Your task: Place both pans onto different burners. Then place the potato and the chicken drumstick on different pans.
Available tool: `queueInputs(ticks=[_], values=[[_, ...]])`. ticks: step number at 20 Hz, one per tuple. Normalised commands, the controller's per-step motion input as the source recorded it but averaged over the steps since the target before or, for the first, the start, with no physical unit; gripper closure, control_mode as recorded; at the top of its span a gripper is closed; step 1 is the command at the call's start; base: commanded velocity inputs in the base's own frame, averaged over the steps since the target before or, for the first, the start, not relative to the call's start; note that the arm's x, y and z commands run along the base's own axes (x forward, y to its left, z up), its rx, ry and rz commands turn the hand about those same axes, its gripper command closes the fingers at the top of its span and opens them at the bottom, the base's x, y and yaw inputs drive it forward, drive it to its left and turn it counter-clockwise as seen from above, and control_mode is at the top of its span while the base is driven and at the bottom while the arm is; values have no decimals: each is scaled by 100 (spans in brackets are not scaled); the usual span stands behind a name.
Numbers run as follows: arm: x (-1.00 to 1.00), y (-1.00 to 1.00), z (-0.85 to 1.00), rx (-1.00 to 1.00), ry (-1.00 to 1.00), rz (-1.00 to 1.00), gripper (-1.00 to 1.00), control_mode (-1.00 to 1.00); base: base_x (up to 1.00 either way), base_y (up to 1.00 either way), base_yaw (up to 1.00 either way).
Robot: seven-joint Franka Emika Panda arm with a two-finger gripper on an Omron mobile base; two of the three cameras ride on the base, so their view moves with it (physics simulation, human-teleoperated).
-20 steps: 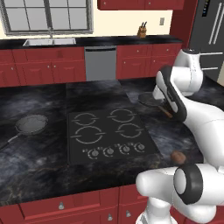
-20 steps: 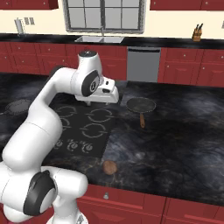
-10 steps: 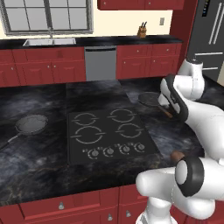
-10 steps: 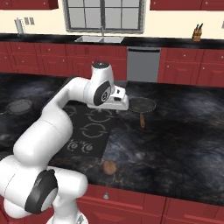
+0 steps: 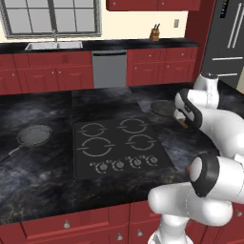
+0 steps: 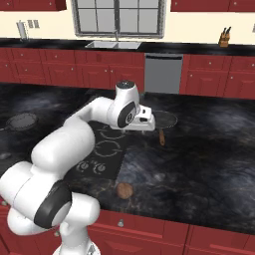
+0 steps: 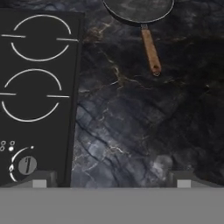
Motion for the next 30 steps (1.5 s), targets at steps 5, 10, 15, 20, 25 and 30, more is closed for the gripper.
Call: queueInputs(ticks=[5,10,15,20,25,30], values=[[43,-23,-24,0,0,0,-100,-100,0,0,0],[48,-21,-28,0,0,0,-100,-100,0,0,0],[45,-18,-31,0,0,0,-100,-100,0,0,0],[40,-18,-32,0,0,0,-100,-100,0,0,0],[42,-20,-33,0,0,0,-100,-100,0,0,0],[49,-21,-31,0,0,0,-100,-100,0,0,0]])
